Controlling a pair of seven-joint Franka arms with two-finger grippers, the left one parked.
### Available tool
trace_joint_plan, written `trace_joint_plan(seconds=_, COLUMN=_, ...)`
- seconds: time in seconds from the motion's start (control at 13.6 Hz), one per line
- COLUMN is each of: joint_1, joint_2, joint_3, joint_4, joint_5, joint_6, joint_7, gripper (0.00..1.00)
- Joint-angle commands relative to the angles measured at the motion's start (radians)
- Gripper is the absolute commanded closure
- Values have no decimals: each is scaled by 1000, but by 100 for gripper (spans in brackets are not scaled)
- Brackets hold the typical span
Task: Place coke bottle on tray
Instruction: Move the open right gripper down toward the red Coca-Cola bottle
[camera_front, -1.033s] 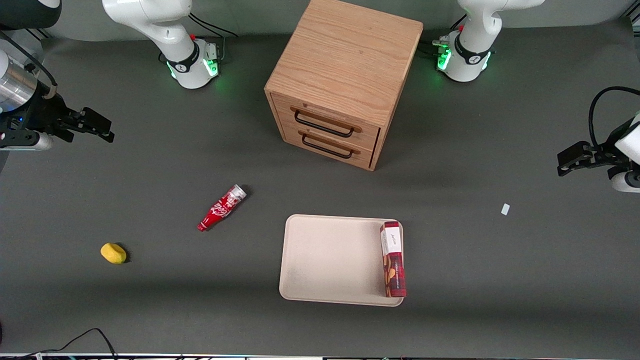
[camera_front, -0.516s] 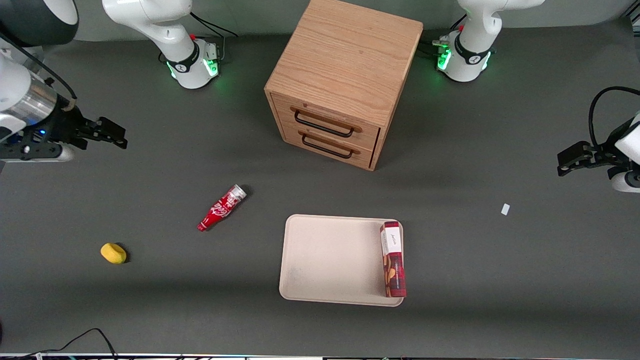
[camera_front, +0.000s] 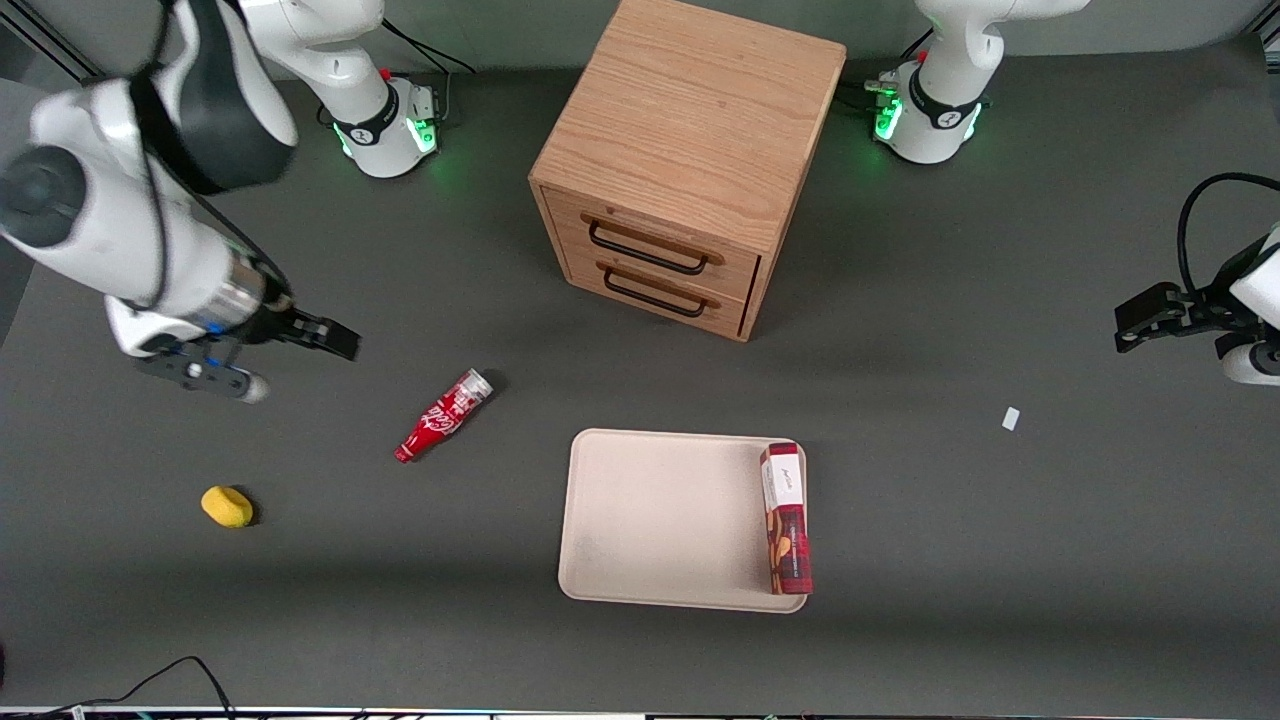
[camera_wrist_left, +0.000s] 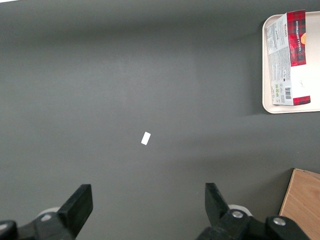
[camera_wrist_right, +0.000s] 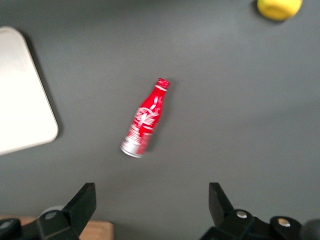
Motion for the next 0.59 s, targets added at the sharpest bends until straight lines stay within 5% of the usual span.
trace_joint_plan(seconds=0.0, joint_1=6, joint_2=62, joint_3=43, joint_4=-67, joint_5=8, joint_6=135, joint_7=210, gripper=0)
trace_joint_plan(seconds=0.52, joint_1=33, joint_2=234, joint_3=43, joint_4=-262, joint_5=-106, joint_6=525, joint_7=428, gripper=0)
